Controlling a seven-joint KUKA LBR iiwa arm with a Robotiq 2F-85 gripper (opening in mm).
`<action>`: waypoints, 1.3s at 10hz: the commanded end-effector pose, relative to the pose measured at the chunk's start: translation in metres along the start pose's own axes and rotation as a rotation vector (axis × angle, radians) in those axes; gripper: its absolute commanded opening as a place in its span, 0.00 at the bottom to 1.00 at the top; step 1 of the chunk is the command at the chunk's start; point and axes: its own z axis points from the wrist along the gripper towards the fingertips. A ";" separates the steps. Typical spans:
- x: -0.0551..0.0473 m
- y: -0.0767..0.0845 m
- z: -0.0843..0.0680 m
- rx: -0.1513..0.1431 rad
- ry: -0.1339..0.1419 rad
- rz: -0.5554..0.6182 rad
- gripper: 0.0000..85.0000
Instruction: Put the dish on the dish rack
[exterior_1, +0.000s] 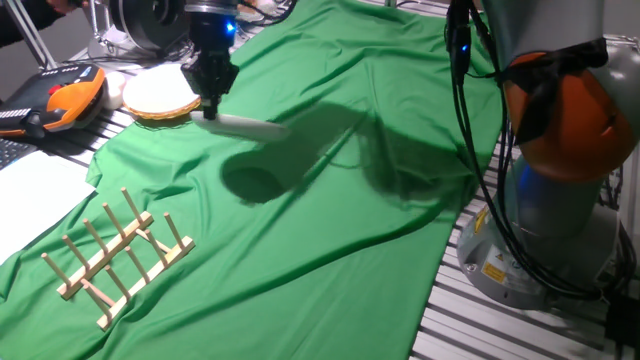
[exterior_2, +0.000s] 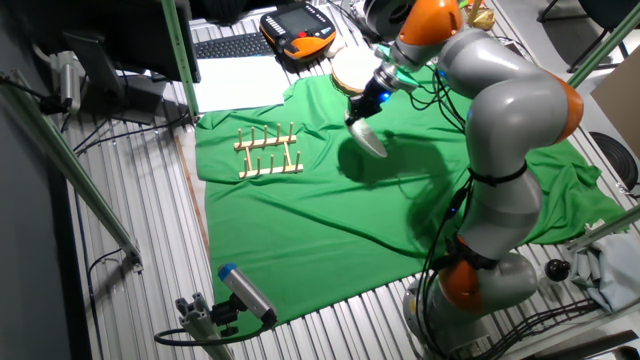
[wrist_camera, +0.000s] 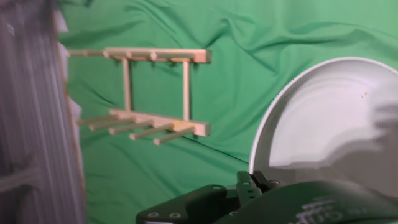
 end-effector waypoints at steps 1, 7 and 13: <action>0.000 0.022 0.003 0.007 -0.003 0.018 0.00; 0.013 0.113 0.027 0.034 -0.080 0.162 0.00; -0.002 0.136 0.053 0.022 -0.099 0.223 0.00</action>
